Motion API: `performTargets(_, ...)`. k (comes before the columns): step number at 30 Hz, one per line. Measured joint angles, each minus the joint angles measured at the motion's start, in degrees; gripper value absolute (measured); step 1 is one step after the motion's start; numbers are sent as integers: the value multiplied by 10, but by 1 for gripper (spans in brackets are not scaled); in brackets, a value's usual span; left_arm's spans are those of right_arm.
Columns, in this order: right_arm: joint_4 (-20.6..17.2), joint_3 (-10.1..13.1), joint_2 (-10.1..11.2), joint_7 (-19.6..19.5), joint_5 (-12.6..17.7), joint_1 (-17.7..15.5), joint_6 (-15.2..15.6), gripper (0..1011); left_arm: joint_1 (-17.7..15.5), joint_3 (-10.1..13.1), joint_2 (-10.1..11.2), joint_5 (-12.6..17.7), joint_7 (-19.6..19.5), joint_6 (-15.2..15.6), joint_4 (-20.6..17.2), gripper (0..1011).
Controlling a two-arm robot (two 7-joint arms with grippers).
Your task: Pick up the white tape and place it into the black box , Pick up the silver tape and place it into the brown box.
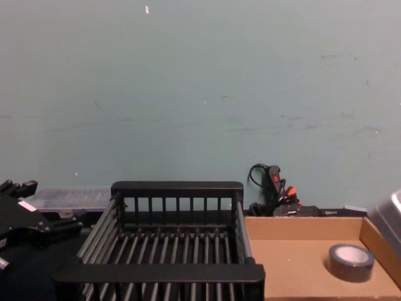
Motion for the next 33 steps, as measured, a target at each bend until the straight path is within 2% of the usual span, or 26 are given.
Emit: performTargets(33, 15, -5, -8, 6, -17, 6, -3, 1002, 0, 0, 0, 0, 0, 0, 0, 1002)
